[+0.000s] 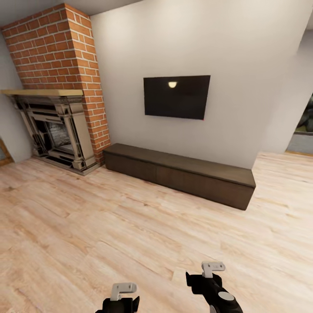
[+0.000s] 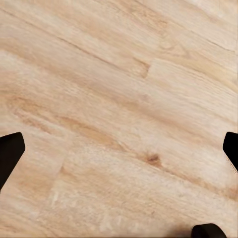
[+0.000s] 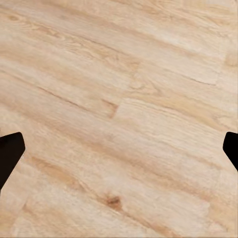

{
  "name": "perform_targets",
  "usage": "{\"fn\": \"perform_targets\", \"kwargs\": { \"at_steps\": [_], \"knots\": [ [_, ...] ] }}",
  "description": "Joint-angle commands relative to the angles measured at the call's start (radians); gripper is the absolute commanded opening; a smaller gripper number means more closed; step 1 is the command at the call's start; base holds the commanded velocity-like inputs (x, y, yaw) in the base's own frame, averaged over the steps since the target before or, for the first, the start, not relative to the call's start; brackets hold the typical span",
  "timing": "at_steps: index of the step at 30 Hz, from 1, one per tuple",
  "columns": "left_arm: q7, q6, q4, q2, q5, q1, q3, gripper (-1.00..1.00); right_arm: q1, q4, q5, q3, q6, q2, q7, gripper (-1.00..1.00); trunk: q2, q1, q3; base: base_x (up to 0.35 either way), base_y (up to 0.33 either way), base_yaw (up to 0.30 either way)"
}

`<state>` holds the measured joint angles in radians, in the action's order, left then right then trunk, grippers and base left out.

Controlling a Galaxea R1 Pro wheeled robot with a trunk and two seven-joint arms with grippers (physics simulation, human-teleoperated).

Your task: Turn on the radio receiver that's on the table in the living room.

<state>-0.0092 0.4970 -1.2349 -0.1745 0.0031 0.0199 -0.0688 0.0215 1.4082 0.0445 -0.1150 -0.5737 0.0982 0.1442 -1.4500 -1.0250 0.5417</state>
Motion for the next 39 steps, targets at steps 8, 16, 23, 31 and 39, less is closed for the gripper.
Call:
{"fn": "perform_targets", "kwargs": {
  "at_steps": [8, 16, 23, 31, 39],
  "knots": [
    [0.000, 0.000, 0.000, 0.000, 0.000, 0.000, -0.001, 1.00, 0.000, 0.000, 0.000, 0.000, 0.000, 0.000, 0.000, 1.00, 0.000, 0.000, 0.003, 0.325, -0.170, 0.300],
    [0.000, 0.000, 0.001, 0.000, 0.000, 0.000, -0.002, 1.00, 0.000, 0.000, 0.000, 0.000, 0.000, 0.000, 0.000, 1.00, 0.000, 0.000, 0.005, 0.324, -0.174, 0.300],
    [0.000, 0.000, 0.001, 0.000, 0.000, 0.000, -0.002, 1.00, 0.000, 0.000, 0.000, 0.000, 0.000, 0.000, 0.000, 1.00, 0.000, 0.000, 0.008, 0.324, -0.175, 0.300],
    [0.000, 0.000, 0.002, 0.000, 0.000, 0.000, -0.002, 1.00, 0.000, 0.000, 0.000, 0.000, 0.000, 0.000, 0.000, 1.00, 0.000, 0.000, 0.011, 0.323, -0.179, 0.300],
    [0.000, 0.000, 0.002, 0.000, 0.000, 0.000, -0.002, 1.00, 0.000, 0.000, 0.000, 0.000, 0.000, 0.000, 0.000, 1.00, 0.000, 0.000, 0.013, 0.321, -0.182, 0.300]
  ]
}}
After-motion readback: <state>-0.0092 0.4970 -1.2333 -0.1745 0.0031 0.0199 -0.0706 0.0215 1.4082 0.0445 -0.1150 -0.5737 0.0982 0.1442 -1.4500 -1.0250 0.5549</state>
